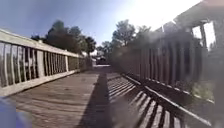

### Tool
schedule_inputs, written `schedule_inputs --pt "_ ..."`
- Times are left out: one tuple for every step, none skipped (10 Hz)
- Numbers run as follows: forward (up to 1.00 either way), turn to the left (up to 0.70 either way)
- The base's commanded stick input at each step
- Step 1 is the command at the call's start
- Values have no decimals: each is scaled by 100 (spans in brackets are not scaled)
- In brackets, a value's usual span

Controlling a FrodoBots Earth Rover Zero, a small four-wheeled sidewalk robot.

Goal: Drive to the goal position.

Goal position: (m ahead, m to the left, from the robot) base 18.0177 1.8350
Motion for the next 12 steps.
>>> schedule_inputs --pt "70 0" --pt "70 0" --pt "70 0" --pt "70 0" --pt "70 0" --pt "70 0" --pt "70 0" --pt "70 0" --pt "70 0" --pt "70 0" --pt "70 0" --pt "70 0"
